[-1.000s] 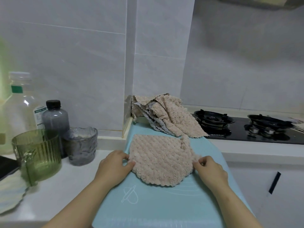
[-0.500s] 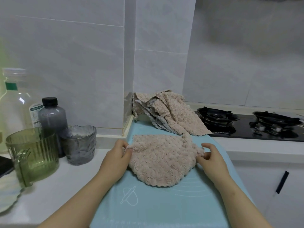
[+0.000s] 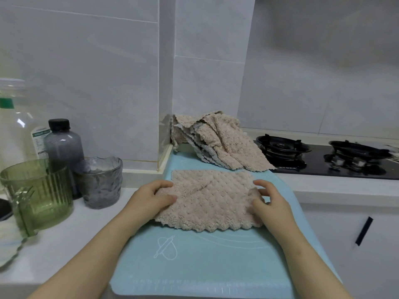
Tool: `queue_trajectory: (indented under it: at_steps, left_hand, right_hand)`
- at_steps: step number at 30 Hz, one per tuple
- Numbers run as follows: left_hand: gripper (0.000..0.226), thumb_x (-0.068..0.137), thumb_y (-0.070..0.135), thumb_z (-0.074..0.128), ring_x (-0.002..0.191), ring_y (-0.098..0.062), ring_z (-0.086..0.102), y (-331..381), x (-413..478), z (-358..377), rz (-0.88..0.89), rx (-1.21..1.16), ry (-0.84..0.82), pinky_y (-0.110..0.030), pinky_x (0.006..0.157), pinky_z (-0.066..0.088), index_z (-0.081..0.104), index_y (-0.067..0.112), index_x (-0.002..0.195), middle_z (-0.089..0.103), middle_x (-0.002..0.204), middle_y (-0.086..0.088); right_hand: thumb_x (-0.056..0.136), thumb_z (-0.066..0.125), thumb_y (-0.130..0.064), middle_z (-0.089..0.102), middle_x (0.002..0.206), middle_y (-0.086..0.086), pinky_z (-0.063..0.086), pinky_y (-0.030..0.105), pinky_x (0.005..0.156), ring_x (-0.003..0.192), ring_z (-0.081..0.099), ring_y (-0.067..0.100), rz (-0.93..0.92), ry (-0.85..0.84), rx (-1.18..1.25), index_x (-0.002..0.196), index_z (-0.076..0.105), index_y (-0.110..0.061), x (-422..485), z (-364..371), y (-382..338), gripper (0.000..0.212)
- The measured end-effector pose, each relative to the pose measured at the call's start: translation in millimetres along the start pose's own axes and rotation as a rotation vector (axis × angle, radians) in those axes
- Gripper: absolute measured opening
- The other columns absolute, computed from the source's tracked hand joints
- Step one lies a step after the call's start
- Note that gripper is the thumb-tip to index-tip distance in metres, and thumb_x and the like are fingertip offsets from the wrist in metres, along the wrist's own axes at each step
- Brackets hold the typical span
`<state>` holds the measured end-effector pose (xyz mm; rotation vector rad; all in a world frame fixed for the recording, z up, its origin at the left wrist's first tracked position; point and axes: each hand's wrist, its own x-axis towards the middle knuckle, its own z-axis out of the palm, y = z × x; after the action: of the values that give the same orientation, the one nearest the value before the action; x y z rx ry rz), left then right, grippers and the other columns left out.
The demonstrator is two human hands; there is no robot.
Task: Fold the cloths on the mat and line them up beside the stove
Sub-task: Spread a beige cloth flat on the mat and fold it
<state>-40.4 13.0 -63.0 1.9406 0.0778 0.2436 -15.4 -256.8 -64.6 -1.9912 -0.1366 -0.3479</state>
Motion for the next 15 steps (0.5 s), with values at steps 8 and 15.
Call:
queue_trajectory:
  at_steps: [8, 15]
  left_hand:
    - [0.031, 0.088, 0.02, 0.058, 0.08, -0.014, 0.058, 11, -14, 5, 0.034, 0.364, 0.024, -0.019, 0.063, 0.043, 0.059, 0.028, 0.117, 0.062, 0.113, 0.003]
    - [0.014, 0.09, 0.021, 0.057, 0.06, -0.015, 0.056, 25, -27, -4, -0.097, 0.478, -0.172, -0.013, 0.044, 0.045, 0.059, 0.022, 0.104, 0.054, 0.082, 0.004]
  right_hand:
    - [0.086, 0.05, 0.001, 0.061, 0.078, 0.008, 0.029, 0.021, 0.035, 0.034, 0.038, 0.012, 0.185, 0.039, -0.001, 0.107, 0.052, -0.02, 2, -35, -15, 0.03]
    - [0.086, 0.058, -0.007, 0.053, 0.06, 0.004, 0.027, 0.018, 0.036, 0.042, 0.041, 0.014, 0.335, -0.19, -0.372, 0.104, 0.051, -0.016, -9, -57, -19, 0.022]
